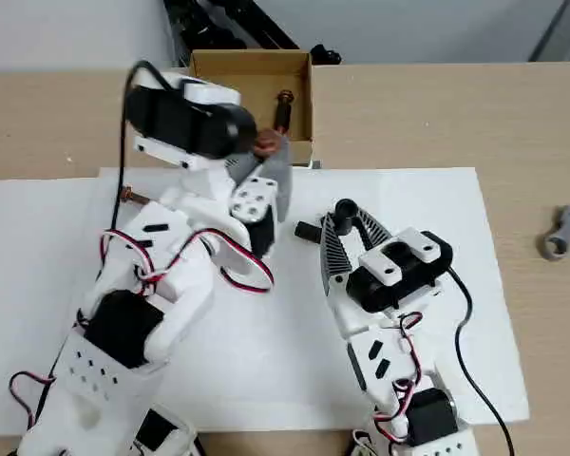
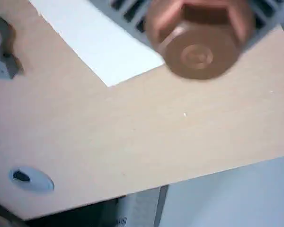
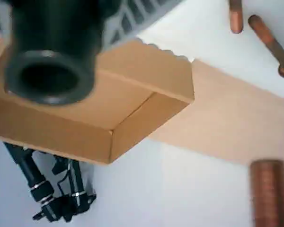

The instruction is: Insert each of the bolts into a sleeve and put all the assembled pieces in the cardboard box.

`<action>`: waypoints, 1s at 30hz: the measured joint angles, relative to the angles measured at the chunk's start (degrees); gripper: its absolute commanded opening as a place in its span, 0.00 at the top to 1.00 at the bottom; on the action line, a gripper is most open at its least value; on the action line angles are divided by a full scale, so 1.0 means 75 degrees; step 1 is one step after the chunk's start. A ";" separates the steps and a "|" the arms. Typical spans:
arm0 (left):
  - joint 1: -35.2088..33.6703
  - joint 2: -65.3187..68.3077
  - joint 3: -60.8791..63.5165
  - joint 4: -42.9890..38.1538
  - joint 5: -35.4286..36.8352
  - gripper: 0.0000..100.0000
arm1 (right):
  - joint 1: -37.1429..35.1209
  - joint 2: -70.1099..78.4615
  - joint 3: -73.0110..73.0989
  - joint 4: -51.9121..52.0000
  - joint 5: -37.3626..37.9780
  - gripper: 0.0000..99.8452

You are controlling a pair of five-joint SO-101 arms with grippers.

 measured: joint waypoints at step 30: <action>0.0621 0.1020 -0.3552 0.2860 -0.0715 1.00 | -0.0035 0.0000 0.0258 -0.0047 -0.0059 1.00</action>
